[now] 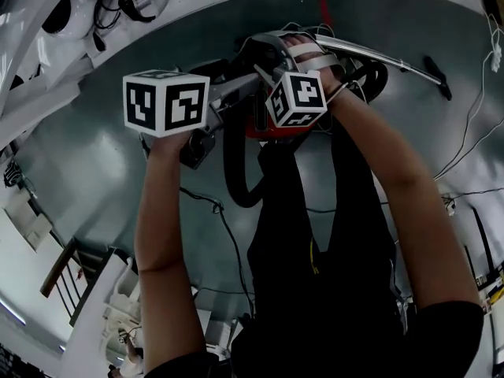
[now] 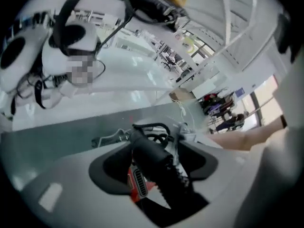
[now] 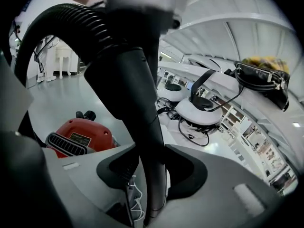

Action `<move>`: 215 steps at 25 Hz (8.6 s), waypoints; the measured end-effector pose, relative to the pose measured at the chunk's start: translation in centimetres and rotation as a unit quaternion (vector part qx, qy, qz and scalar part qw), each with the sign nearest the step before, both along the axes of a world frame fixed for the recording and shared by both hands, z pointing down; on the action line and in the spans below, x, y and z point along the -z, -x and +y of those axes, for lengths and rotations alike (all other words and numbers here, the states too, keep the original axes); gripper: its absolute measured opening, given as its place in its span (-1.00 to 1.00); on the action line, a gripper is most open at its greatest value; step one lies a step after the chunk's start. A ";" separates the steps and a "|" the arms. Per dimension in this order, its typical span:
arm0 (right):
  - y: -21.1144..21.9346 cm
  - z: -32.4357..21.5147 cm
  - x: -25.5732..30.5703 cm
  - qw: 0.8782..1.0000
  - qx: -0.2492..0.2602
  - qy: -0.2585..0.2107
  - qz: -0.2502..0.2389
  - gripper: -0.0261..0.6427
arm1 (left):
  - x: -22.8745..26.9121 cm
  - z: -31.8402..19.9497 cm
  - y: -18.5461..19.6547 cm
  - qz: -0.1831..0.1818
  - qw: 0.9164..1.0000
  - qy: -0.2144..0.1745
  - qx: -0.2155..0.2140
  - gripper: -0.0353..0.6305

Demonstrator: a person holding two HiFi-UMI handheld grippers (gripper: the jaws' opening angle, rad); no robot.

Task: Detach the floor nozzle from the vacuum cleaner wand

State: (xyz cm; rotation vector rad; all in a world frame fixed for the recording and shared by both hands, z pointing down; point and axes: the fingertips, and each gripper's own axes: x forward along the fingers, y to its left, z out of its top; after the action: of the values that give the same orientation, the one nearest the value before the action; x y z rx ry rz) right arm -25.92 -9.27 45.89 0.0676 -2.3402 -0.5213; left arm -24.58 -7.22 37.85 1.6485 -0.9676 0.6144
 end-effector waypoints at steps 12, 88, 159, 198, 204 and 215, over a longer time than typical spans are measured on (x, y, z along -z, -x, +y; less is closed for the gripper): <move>-1.8 0.0 1.4 0.996 0.028 -0.079 -0.020 -0.41 | -4.9 -1.9 -2.3 0.069 0.990 0.121 -0.037 -0.13; -21.5 -2.7 -6.5 0.988 -0.024 0.106 0.110 -0.42 | -10.5 -3.2 -16.8 -0.277 0.832 -0.025 -0.481 -0.44; -19.5 0.6 -5.9 0.985 -0.017 0.154 0.081 -0.43 | -9.6 0.9 -12.9 -0.195 0.891 0.067 -0.406 -0.48; -22.0 2.8 -6.4 0.988 0.014 0.123 0.095 -0.41 | -9.7 2.0 -16.0 -0.274 0.786 0.077 -0.549 -0.45; -21.8 3.1 -6.7 0.980 0.030 0.173 0.090 -0.42 | -9.8 2.4 -15.6 -0.264 0.809 0.081 -0.520 -0.44; -20.9 3.7 -7.1 0.982 0.020 0.166 0.089 -0.42 | -10.0 3.7 -14.3 -0.219 0.837 0.110 -0.489 -0.46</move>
State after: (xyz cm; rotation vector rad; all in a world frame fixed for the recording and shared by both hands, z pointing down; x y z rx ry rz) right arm -4.99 -5.58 53.01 -0.1745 -2.2248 -0.1425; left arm -10.29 -3.53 47.83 1.7506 -0.2401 1.7827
